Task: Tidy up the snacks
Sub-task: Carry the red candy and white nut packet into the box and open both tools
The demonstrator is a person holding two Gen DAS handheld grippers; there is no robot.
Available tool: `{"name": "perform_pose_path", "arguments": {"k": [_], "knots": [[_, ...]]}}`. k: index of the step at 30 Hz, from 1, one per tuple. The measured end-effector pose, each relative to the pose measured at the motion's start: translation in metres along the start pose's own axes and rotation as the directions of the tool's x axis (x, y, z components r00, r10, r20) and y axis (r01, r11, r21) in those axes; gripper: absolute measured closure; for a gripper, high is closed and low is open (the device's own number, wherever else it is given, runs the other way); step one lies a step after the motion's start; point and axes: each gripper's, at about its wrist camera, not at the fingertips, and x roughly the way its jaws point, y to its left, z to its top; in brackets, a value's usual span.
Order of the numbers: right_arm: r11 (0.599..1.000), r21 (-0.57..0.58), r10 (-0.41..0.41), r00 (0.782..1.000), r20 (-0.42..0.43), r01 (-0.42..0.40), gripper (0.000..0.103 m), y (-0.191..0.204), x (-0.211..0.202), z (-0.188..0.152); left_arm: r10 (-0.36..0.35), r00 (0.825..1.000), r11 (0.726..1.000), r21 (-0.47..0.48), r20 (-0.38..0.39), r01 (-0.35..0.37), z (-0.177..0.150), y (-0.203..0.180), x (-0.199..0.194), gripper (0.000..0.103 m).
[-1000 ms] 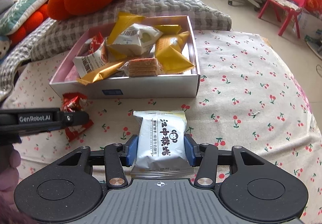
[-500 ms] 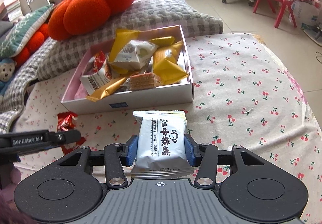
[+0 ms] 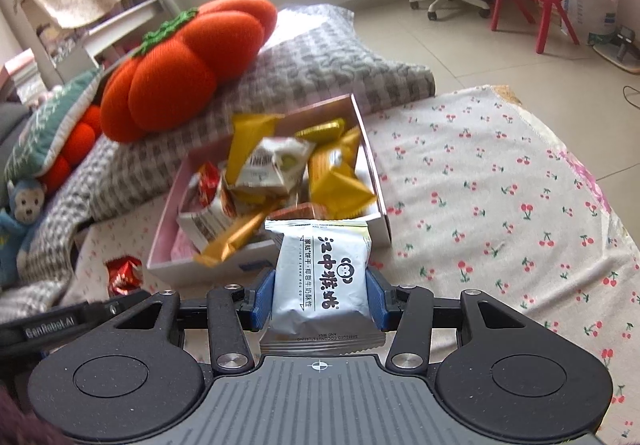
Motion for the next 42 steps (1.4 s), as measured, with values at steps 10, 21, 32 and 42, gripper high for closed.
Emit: {"name": "perform_pose_path", "arguments": {"k": [10,21,32,42], "knots": [[0.997,0.063,0.030,0.998,0.054,-0.033,0.056,0.000,0.022,0.023,0.073,0.997,0.996,0.039,0.024,-0.074,0.022,-0.001,0.019,0.075],[0.991,0.126,0.030,0.995,0.093,-0.042,0.056,-0.014,0.069,0.049,0.112,0.991,0.987,0.109,0.079,-0.120,0.061,-0.020,0.050,0.074],[0.976,0.162,0.127,0.984,0.124,-0.147,0.056,-0.016,0.093,0.059,0.114,0.990,0.978,0.165,0.081,-0.126,0.074,-0.028,0.077,0.074],[0.965,0.190,0.162,0.979,0.121,-0.183,0.038,-0.016,0.096,0.060,0.119,0.989,0.978,0.160,0.091,-0.132,0.067,-0.024,0.083,0.055]]}}
